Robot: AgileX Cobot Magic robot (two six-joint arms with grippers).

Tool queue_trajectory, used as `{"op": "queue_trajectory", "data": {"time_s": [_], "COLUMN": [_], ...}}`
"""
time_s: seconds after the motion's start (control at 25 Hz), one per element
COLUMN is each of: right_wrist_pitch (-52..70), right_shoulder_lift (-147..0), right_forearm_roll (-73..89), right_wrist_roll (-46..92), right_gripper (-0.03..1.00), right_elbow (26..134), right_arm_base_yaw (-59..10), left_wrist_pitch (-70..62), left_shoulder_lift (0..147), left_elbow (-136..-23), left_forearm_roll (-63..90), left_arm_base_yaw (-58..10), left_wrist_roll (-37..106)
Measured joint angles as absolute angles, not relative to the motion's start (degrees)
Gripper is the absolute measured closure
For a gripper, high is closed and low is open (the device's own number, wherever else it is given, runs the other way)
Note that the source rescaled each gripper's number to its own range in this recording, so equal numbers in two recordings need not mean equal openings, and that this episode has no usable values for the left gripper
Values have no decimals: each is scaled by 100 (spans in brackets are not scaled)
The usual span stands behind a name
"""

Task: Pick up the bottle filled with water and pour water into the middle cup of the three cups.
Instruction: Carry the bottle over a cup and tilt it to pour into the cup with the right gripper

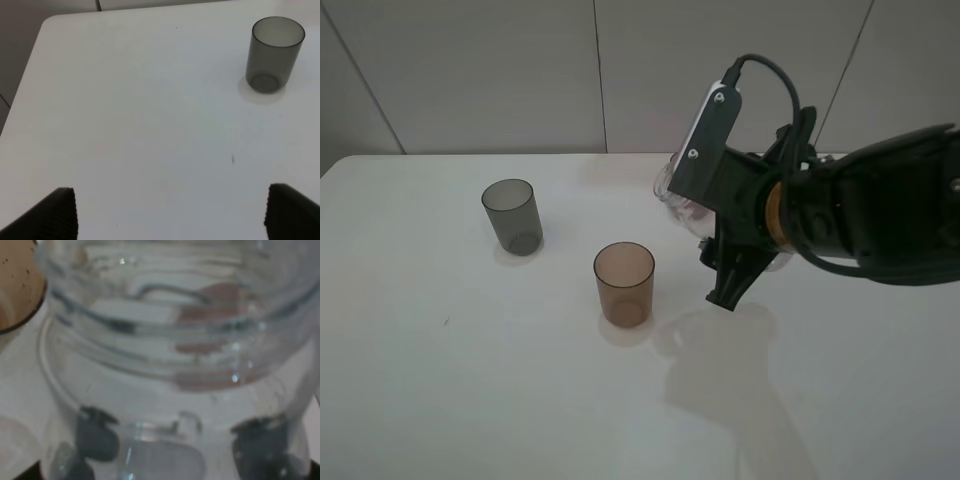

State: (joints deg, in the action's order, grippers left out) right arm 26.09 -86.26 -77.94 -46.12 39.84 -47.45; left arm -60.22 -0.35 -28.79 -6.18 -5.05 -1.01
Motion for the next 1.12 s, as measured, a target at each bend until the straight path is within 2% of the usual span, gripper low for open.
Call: {"op": "queue_trajectory", "data": {"time_s": [0.2,1.12], "right_wrist_pitch": [2779,3689], "right_shoulder_lift": [-9005,-10042], "right_forearm_roll": [-8056,-9810], "right_wrist_roll": [-4652,-4654], "right_gripper": [94,94], "right_elbow": [4128,4253], "right_arm_base_yaw": [-5120,-5270], "left_wrist_pitch": [-6022,-6022], "left_shoulder_lift": [-35,-35], "left_elbow": [-2879,-2879], "left_forearm_roll": [-618,-618], "left_arm_base_yaw": [-505,-505], "left_wrist_roll": [-101,-101]}}
